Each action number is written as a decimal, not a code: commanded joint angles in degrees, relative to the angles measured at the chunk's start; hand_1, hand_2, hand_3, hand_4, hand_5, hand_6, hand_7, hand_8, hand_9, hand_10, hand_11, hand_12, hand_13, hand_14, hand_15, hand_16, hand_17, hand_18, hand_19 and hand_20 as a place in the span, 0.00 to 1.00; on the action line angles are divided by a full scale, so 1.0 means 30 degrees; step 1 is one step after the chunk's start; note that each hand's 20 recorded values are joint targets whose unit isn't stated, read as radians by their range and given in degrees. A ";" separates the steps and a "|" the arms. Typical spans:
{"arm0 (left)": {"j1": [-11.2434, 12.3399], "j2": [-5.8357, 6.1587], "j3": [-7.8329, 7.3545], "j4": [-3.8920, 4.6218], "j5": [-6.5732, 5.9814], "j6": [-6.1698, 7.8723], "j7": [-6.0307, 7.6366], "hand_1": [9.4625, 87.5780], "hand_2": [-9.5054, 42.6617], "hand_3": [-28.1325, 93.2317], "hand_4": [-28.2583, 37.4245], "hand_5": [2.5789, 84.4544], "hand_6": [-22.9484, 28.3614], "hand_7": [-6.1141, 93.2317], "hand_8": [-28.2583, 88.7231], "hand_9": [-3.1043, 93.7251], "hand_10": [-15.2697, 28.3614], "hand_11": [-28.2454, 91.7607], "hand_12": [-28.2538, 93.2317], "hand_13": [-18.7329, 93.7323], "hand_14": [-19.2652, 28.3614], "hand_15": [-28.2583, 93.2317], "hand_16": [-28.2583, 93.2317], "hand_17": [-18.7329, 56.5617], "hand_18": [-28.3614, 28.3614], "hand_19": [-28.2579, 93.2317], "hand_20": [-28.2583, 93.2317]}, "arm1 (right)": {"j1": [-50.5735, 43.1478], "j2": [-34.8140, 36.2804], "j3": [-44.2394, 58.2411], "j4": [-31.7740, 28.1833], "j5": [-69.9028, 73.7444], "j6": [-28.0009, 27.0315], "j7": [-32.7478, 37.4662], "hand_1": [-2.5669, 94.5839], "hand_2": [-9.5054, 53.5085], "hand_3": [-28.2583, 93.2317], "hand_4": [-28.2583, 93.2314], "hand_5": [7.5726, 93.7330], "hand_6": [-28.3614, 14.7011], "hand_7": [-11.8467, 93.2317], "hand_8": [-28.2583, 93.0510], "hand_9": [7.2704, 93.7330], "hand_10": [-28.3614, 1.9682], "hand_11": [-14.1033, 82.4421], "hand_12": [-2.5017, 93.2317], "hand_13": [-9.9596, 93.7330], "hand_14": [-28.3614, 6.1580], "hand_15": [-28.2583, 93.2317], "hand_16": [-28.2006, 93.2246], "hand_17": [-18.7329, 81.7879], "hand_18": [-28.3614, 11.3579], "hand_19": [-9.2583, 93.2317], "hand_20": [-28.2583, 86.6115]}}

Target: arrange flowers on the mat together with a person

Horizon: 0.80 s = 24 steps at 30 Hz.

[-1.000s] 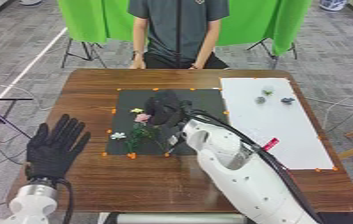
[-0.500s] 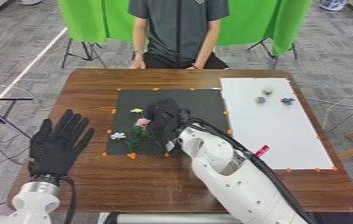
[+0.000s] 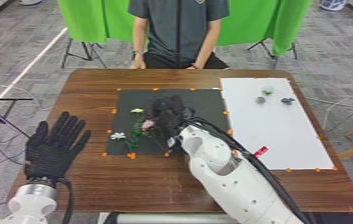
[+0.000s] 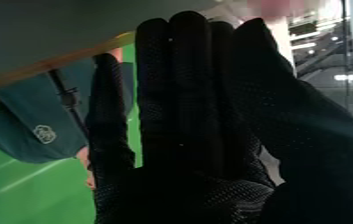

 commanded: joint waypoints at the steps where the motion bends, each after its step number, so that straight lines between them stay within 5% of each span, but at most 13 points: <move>1: -0.0361 -0.0228 0.0009 0.0366 0.0086 0.0032 -0.0361 0.28 0.49 0.80 0.00 0.53 0.61 0.14 0.17 0.46 0.65 0.35 0.30 0.44 0.66 0.39 0.20 0.22 0.72 0.47 0.34 | 0.0162 -0.0137 0.0123 0.0105 -0.0426 0.0284 0.0031 0.57 0.00 0.83 0.00 0.64 0.69 0.44 0.14 0.76 0.62 0.29 0.30 0.66 0.66 0.54 0.49 0.39 0.24 0.72 0.36; 6: -0.0361 -0.0269 0.0033 0.0374 0.0173 -0.0027 -0.0415 0.28 0.49 0.80 0.00 0.53 0.61 0.14 0.17 0.46 0.66 0.35 0.30 0.44 0.66 0.38 0.20 0.22 0.72 0.47 0.34 | 0.0072 -0.0035 0.0291 -0.0349 -0.0038 0.0912 0.0481 0.54 0.00 0.86 0.00 0.61 0.68 0.38 0.14 0.70 0.59 0.35 0.22 0.65 0.63 0.55 0.46 0.39 0.24 0.73 0.34; 8: -0.0268 -0.0341 -0.0044 0.0323 0.0223 -0.0001 -0.0396 0.28 0.49 0.80 0.00 0.53 0.61 0.14 0.17 0.46 0.66 0.35 0.30 0.44 0.66 0.38 0.20 0.22 0.72 0.47 0.34 | 0.0275 0.0291 -0.0027 -0.0417 0.0384 0.2791 0.0742 0.54 0.00 0.87 0.00 0.60 0.67 0.37 0.12 0.67 0.58 0.36 0.20 0.65 0.62 0.56 0.45 0.39 0.24 0.73 0.34; 11: -0.0189 -0.0417 -0.0250 0.0244 0.1319 0.0441 -0.0776 0.28 0.49 0.80 0.00 0.53 0.61 0.14 0.17 0.46 0.66 0.35 0.30 0.44 0.66 0.38 0.20 0.22 0.72 0.47 0.34 | 0.0872 0.0796 -0.0246 -0.0416 0.0373 0.5406 0.0868 0.53 0.00 0.89 0.00 0.58 0.66 0.38 0.08 0.62 0.56 0.36 0.18 0.62 0.58 0.59 0.41 0.39 0.23 0.75 0.33; 13: -0.0124 -0.0443 -0.0347 0.0240 0.0922 0.0219 -0.0664 0.28 0.48 0.81 0.00 0.53 0.61 0.15 0.17 0.46 0.66 0.35 0.30 0.44 0.66 0.38 0.20 0.22 0.72 0.47 0.34 | 0.0788 0.1298 0.0209 -0.1578 0.1407 0.4936 0.1059 0.52 0.00 0.90 0.00 0.57 0.65 0.38 0.08 0.60 0.54 0.36 0.18 0.61 0.56 0.60 0.39 0.39 0.22 0.76 0.32; 17: -0.0387 -0.0432 -0.0384 0.0381 0.0972 -0.0009 -0.0745 0.28 0.48 0.80 0.00 0.53 0.61 0.15 0.17 0.46 0.66 0.35 0.30 0.44 0.66 0.38 0.20 0.22 0.72 0.47 0.34 | -0.0692 0.3426 0.1939 -0.5448 0.3743 0.3140 0.1535 0.51 0.00 0.90 0.00 0.55 0.63 0.37 0.08 0.58 0.52 0.35 0.17 0.58 0.53 0.61 0.35 0.38 0.23 0.76 0.31; 22: 0.0124 -0.0365 -0.0872 0.0193 0.0693 0.0041 -0.0245 0.28 0.48 0.80 0.00 0.53 0.61 0.15 0.17 0.46 0.65 0.35 0.30 0.44 0.66 0.38 0.20 0.22 0.72 0.47 0.34 | -0.3337 0.5170 0.5347 -0.8075 0.6873 0.2112 -0.0627 0.44 0.00 0.91 0.00 0.51 0.61 0.35 0.09 0.53 0.47 0.32 0.17 0.54 0.49 0.59 0.34 0.36 0.24 0.73 0.29; 24: 0.0185 -0.0355 -0.1036 0.0145 0.0839 0.0274 -0.0283 0.28 0.48 0.80 0.00 0.53 0.61 0.15 0.17 0.46 0.66 0.35 0.30 0.44 0.66 0.38 0.20 0.22 0.72 0.47 0.34 | -0.4063 0.5620 0.6331 -0.8513 0.9547 0.2133 -0.1466 0.39 0.08 0.91 0.00 0.50 0.58 0.33 0.10 0.51 0.45 0.31 0.18 0.52 0.47 0.57 0.34 0.35 0.25 0.72 0.29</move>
